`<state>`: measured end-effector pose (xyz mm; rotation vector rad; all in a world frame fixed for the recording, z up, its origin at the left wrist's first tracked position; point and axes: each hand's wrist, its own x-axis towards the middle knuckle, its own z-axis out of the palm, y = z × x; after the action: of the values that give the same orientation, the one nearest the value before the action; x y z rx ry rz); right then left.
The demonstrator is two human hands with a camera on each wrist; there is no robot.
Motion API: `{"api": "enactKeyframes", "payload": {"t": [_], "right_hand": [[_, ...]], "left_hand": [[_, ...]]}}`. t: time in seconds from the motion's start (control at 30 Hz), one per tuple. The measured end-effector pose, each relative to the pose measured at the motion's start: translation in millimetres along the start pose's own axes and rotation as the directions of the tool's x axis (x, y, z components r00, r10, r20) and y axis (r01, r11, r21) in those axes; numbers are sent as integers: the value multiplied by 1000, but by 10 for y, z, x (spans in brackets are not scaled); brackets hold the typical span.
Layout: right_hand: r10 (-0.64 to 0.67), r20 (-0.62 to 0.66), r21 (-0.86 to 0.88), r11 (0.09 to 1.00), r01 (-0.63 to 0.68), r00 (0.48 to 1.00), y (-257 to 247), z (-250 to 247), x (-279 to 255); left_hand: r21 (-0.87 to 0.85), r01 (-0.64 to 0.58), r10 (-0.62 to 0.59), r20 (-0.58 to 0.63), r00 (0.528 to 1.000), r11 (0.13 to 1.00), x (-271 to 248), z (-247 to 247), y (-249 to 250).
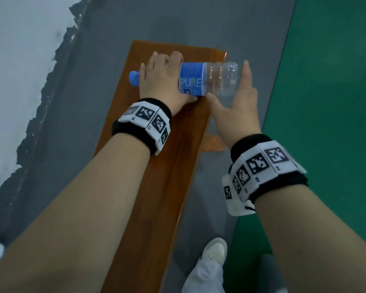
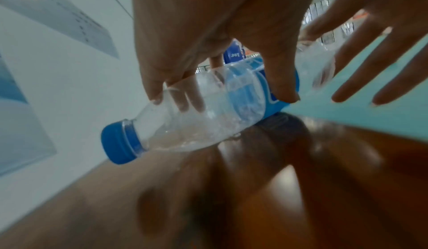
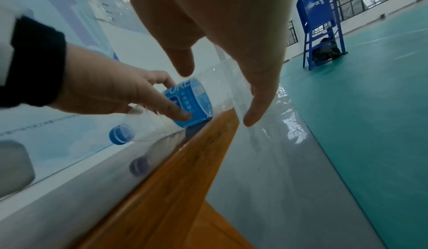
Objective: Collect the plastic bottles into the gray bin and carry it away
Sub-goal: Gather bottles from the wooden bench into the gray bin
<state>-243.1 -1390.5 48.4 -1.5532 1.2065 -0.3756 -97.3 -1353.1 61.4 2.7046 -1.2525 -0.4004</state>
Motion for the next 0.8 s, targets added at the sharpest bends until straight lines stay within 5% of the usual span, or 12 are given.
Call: {"api": "enactKeyframes", "payload": {"t": [0.27,0.47,0.8], "right_hand": [[65,-248,128,991,-34,966,538,-537,-330],[272,-471,293,945,-142,839,1312,-1061,-1174],[700,-242,660,626,-415,672,2961,-1377,-3173]], "left_hand": [[-139,-83,108,184,977,987,-639,271,689],[-273,-6,106,354,929,962,-1642,946,1351],[-426,394,50,728,684,814,-3954,2282,1809]]}}
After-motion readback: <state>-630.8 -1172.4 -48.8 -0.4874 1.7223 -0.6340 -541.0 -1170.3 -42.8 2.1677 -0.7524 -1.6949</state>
